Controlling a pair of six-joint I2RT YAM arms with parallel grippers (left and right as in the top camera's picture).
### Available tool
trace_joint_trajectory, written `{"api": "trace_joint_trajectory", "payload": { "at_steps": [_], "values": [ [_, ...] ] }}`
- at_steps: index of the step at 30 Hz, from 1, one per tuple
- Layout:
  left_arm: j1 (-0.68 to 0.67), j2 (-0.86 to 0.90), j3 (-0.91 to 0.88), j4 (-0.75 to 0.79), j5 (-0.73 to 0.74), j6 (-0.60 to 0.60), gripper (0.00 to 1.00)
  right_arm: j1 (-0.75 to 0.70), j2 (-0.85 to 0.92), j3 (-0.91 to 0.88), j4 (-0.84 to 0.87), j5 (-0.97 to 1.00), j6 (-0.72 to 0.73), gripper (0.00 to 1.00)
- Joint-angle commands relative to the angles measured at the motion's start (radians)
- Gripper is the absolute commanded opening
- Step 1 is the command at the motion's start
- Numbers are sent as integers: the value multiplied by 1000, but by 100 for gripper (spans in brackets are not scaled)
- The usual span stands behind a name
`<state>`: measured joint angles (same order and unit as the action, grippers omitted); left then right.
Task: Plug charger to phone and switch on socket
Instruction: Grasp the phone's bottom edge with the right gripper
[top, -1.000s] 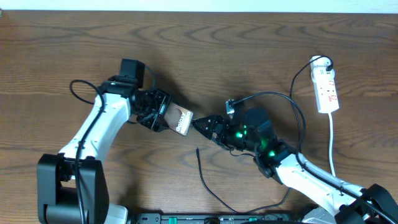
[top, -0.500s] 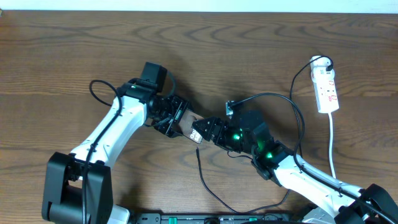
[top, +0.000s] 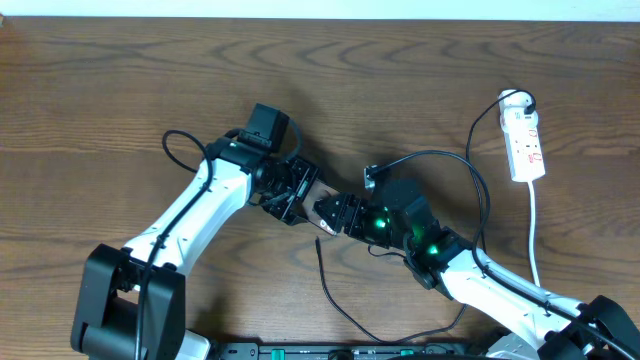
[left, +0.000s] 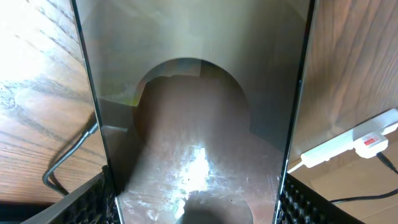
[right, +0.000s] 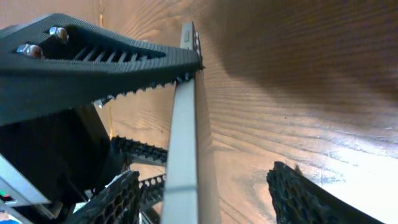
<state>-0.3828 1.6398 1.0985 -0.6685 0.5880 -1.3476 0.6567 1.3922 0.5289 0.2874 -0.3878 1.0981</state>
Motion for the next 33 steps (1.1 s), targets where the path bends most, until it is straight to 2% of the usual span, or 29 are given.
{"api": "trace_joint_trajectory", "payload": {
  "at_steps": [1, 10, 15, 22, 33],
  "values": [
    [-14, -30, 31, 4, 6, -24, 7, 6, 2, 12, -2, 20, -41, 63],
    [-40, -30, 31, 6, 6, -50, 7, 6, 2, 12, -12, 39, -60, 54],
    [-40, -30, 31, 8, 7, -50, 8, 6, 2, 12, -15, 39, -60, 41],
    [-40, -30, 32, 23, 33, -53, 7, 6, 2, 12, -20, 39, -61, 39],
    [-40, -30, 32, 23, 55, -53, 7, 6, 2, 12, -38, 50, -86, 30]
  ]
}}
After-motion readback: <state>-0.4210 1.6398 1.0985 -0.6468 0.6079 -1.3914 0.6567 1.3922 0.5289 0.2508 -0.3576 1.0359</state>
